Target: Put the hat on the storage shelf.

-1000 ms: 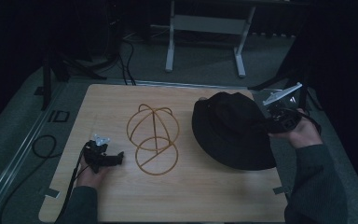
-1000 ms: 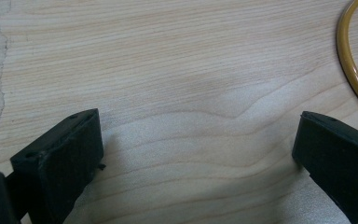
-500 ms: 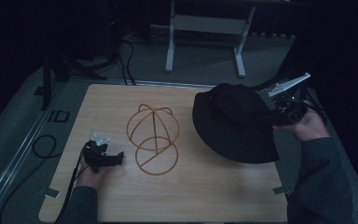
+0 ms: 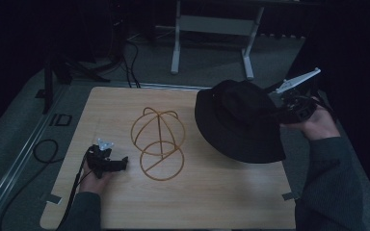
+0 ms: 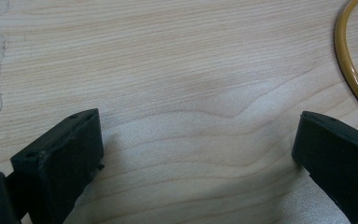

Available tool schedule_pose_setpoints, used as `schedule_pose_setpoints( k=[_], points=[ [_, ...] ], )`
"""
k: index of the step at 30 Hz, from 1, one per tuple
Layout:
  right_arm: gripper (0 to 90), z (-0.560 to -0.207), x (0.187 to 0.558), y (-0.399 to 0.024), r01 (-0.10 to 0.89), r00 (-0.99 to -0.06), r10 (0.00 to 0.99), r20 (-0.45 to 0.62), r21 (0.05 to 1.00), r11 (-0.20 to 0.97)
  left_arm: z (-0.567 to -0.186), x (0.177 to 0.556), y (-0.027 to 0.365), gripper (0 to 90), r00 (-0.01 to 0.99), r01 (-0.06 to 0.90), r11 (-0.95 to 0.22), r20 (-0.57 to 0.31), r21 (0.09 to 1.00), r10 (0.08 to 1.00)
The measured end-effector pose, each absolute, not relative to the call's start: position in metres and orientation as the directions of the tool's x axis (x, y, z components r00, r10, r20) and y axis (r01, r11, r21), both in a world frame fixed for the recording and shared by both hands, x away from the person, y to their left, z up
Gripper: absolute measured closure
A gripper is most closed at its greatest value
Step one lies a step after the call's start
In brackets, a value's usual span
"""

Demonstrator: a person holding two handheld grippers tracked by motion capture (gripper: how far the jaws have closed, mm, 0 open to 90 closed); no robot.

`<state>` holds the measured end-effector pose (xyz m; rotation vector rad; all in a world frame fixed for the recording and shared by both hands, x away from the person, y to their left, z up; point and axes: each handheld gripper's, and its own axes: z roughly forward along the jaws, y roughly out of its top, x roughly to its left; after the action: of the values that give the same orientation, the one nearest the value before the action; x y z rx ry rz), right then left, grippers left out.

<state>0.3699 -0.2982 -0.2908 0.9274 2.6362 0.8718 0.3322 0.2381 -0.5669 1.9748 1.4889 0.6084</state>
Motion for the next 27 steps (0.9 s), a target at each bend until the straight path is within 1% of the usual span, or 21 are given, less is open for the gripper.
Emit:
schedule_pose_setpoints(
  k=[14, 27],
  points=[
    [83.6, -0.277, 0.376, -0.286, 0.461, -0.799, 0.601, -0.014, 0.626, 0.629, -0.567, 0.332, 0.238, 2.0, 0.271, 0.695, -0.203, 0.01, 0.69, 0.963],
    [83.6, -0.258, 0.379, -0.269, 0.412, -0.824, 0.566, -0.032, 0.651, 0.637, -0.567, 0.332, 0.238, 2.0, 0.272, 0.696, -0.205, 0.011, 0.689, 0.962]
  ],
)
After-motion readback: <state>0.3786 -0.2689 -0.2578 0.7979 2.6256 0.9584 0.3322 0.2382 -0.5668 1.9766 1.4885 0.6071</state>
